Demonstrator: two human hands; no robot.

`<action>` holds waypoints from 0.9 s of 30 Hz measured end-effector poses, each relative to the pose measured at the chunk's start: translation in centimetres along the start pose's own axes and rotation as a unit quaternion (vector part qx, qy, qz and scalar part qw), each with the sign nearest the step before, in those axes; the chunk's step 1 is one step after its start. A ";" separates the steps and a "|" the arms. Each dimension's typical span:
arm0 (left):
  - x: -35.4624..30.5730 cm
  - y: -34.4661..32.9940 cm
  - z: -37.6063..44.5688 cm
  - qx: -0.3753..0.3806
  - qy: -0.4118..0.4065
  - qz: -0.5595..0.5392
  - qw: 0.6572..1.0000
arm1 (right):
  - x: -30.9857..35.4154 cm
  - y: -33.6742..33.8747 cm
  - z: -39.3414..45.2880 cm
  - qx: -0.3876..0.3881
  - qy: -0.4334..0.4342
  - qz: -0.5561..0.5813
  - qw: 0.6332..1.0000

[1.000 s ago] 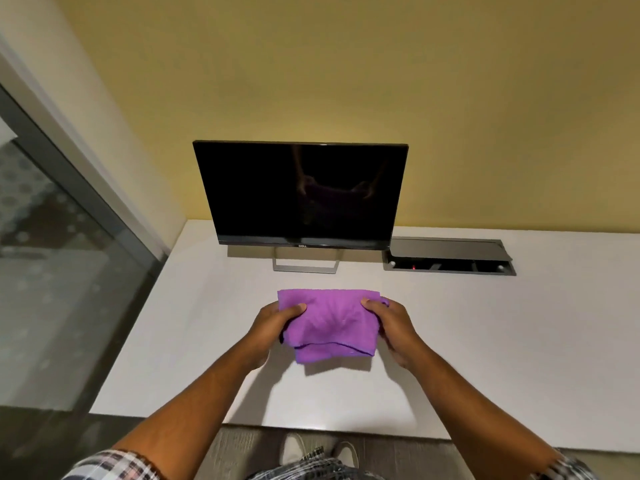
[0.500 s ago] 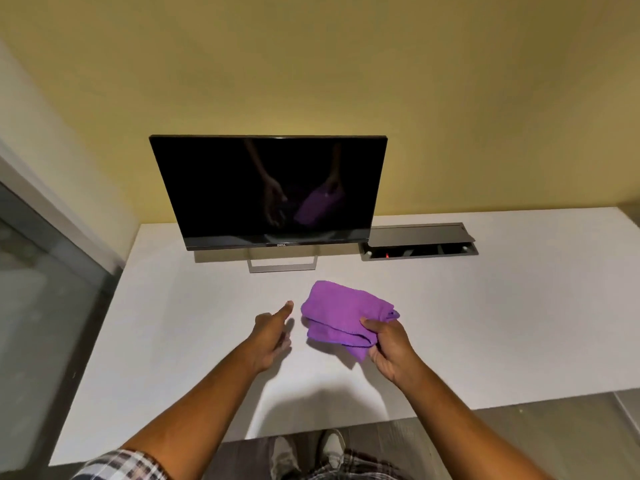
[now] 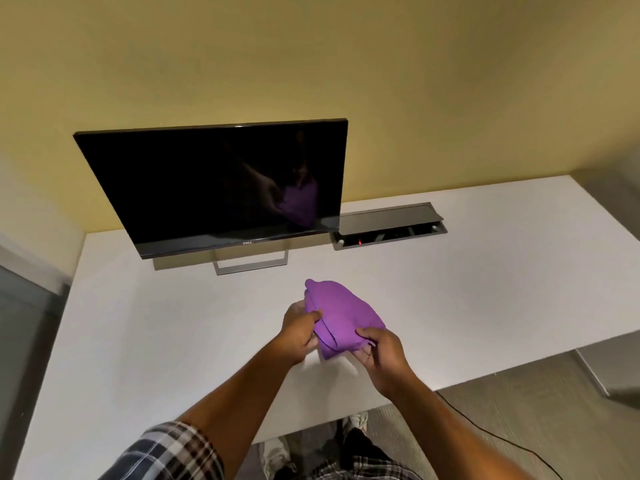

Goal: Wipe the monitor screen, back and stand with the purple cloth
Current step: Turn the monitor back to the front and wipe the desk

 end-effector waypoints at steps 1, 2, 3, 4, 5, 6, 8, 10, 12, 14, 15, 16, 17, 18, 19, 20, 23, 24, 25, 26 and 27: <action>-0.5 -0.3 0.5 -0.019 -0.017 0.046 0.999 | 0.4 0.5 0.4 -0.005 0.003 -0.016 1.000; -1.0 -0.6 1.0 -0.032 -0.033 0.096 0.994 | 0.7 1.1 0.8 -0.011 0.004 -0.027 1.000; -1.5 -1.2 1.4 -0.038 -0.049 0.139 0.988 | 1.2 1.7 1.3 -0.017 0.002 -0.031 0.999; -1.9 -1.8 1.7 -0.038 -0.060 0.169 0.983 | 1.8 2.4 2.0 -0.022 -0.002 -0.034 0.999; -2.1 -2.3 2.2 -0.035 -0.068 0.191 0.979 | 2.2 2.8 2.5 -0.026 -0.007 -0.039 0.999; -2.3 -2.8 2.9 -0.035 -0.071 0.210 0.974 | 2.9 3.1 3.2 -0.027 -0.011 -0.046 0.999; -2.7 -3.8 4.1 -0.040 -0.076 0.235 0.968 | 4.3 3.4 4.7 -0.018 0.001 -0.082 0.996; -3.1 -4.6 5.2 -0.048 -0.085 0.247 0.964 | 6.1 3.2 5.8 0.005 0.042 -0.136 0.990; -3.7 -5.4 6.4 -0.064 -0.093 0.242 0.964 | 7.9 3.0 7.6 0.019 0.076 -0.184 0.980; -4.5 -6.2 7.7 -0.082 -0.103 0.240 0.962 | 9.3 3.0 9.6 0.022 0.099 -0.225 0.969; -4.7 -6.5 8.3 -0.081 -0.106 0.240 0.961 | 9.5 3.1 10.8 0.021 0.110 -0.251 0.962; -4.7 -6.8 9.1 -0.075 -0.103 0.240 0.962 | 9.7 3.6 12.3 0.016 0.119 -0.287 0.950; -4.6 -7.1 9.7 -0.065 -0.096 0.238 0.964 | 9.7 4.0 13.4 0.010 0.121 -0.324 0.938; -4.4 -7.4 10.2 -0.060 -0.089 0.241 0.965 | 9.8 4.5 14.6 0.001 0.114 -0.364 0.925; -4.1 -7.5 10.5 -0.064 -0.082 0.257 0.961 | 9.8 5.1 15.6 -0.011 0.103 -0.410 0.906; -3.9 -7.4 10.7 -0.079 -0.078 0.283 0.953 | 10.0 5.4 16.2 -0.023 0.100 -0.462 0.881; -2.5 -7.4 10.8 -0.113 -0.076 0.337 0.932 | 10.3 6.2 17.7 -0.028 0.112 -0.546 0.830; -2.0 -7.6 10.8 -0.114 -0.075 0.344 0.929 | 10.1 6.2 18.1 -0.018 0.110 -0.554 0.825; -1.5 -7.7 10.9 -0.116 -0.071 0.347 0.928 | 9.7 6.4 18.7 -0.003 0.114 -0.567 0.816; -1.0 -7.9 11.0 -0.119 -0.063 0.343 0.930 | 9.1 6.8 19.8 0.014 0.121 -0.582 0.804; -0.6 -8.1 11.1 -0.119 -0.057 0.337 0.932 | 8.7 6.8 20.4 0.029 0.131 -0.594 0.793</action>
Point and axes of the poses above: each hand's wrist, its own z-axis towards the middle knuckle, its own y-axis out of the back of the hand, x = y × z, the point moved 6 cm from there along z, towards the middle knuckle, and after that the axes turned 11 degrees about z, right-handed, at the moved point
